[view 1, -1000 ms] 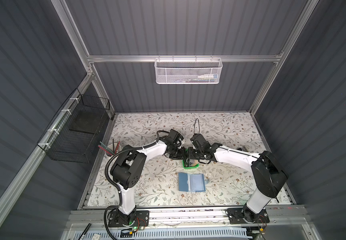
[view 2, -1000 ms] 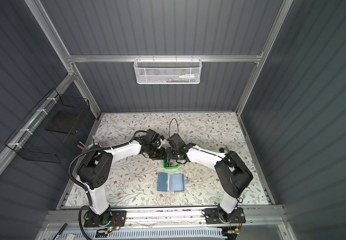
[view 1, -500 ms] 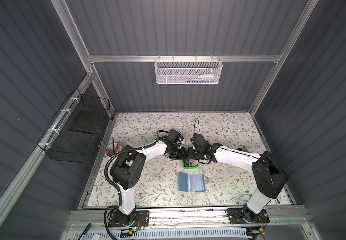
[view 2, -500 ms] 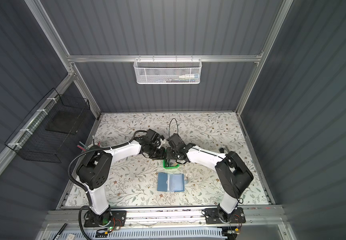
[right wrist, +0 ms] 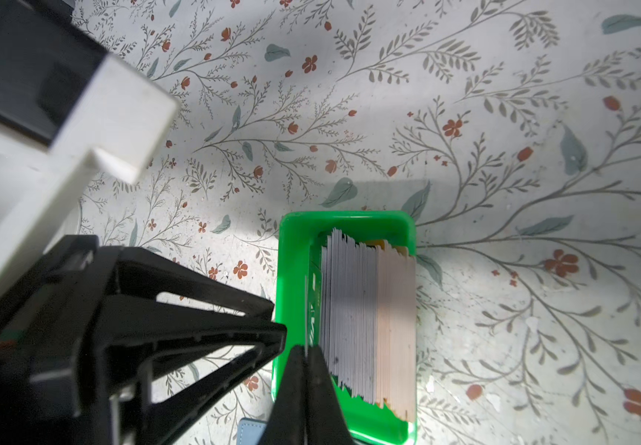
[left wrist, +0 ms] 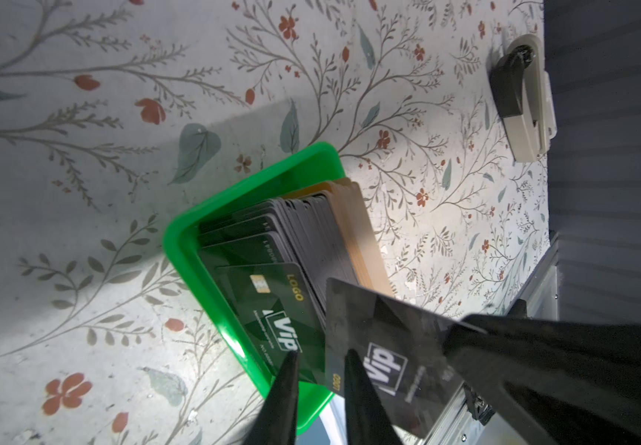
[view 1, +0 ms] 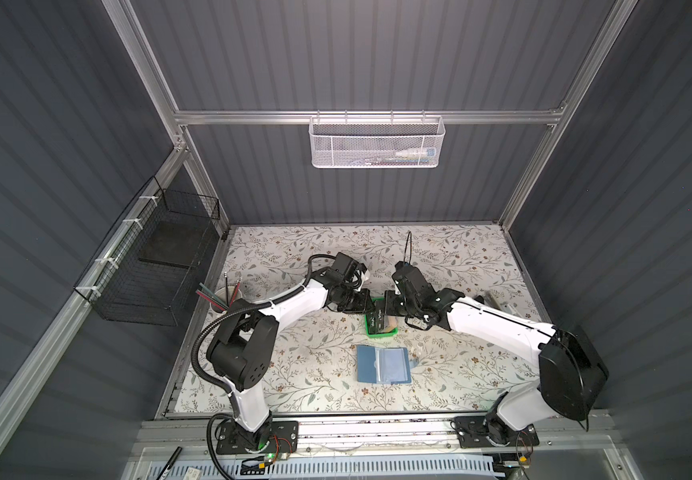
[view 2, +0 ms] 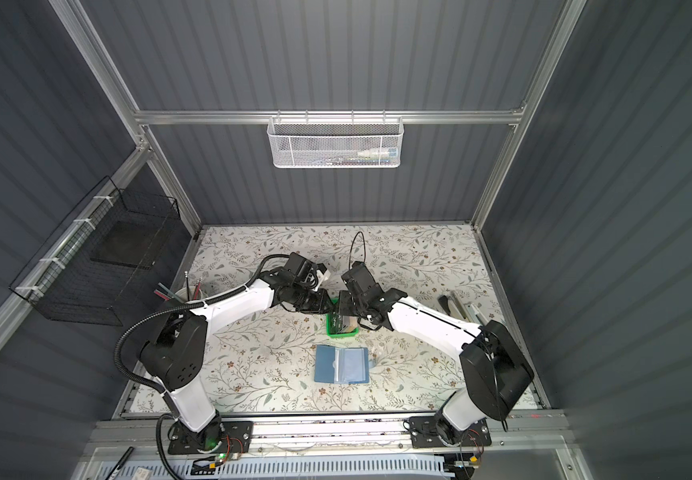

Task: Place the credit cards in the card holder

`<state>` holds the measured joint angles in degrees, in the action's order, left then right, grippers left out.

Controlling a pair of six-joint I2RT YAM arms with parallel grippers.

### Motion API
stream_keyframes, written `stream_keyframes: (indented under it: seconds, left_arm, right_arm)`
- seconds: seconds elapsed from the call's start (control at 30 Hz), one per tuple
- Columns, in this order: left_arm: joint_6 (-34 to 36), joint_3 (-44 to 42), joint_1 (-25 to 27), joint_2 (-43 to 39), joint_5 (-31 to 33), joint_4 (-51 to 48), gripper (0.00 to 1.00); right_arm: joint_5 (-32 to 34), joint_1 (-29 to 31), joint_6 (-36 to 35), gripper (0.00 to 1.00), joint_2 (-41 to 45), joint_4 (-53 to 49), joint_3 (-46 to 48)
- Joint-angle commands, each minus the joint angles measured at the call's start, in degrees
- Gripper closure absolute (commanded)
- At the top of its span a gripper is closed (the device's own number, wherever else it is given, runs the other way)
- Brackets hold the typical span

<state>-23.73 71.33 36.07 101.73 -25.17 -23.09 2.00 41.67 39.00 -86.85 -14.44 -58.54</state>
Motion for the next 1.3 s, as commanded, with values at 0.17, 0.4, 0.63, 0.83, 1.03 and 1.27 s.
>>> stream_keyframes:
  seconds: [0.17,0.4,0.63,0.83,1.03,1.27]
  left_arm:
    - [0.1,-1.0,0.3,-7.1,-3.0,0.4,0.66]
    - [-5.5,-7.4,0.6,-14.9,-10.1,8.5,0.64]
    - [-10.8,-17.8,3.2,-25.3,-4.1,15.5,0.55]
    - [-17.8,-25.9,7.0,-30.3,4.9,17.0,0.54]
    - [-23.5,-31.8,9.4,-33.9,5.3,24.8,0.48]
    - [-22.8,-33.7,12.3,-34.5,6.8,27.7,0.46]
  right_arm:
    - [1.2,0.3,-0.3,0.98,6.9,-1.8,4.3]
    - [-1.6,0.3,-2.2,0.99,15.4,-4.2,7.0]
    - [-3.6,-0.6,-4.3,1.00,26.6,-8.9,10.4]
    - [-6.4,-1.0,-3.7,1.00,35.3,-10.7,14.8]
    - [-8.3,-1.1,-0.5,1.00,41.3,-8.8,19.0]
    - [-8.0,-1.0,2.8,1.00,42.6,-8.2,20.7]
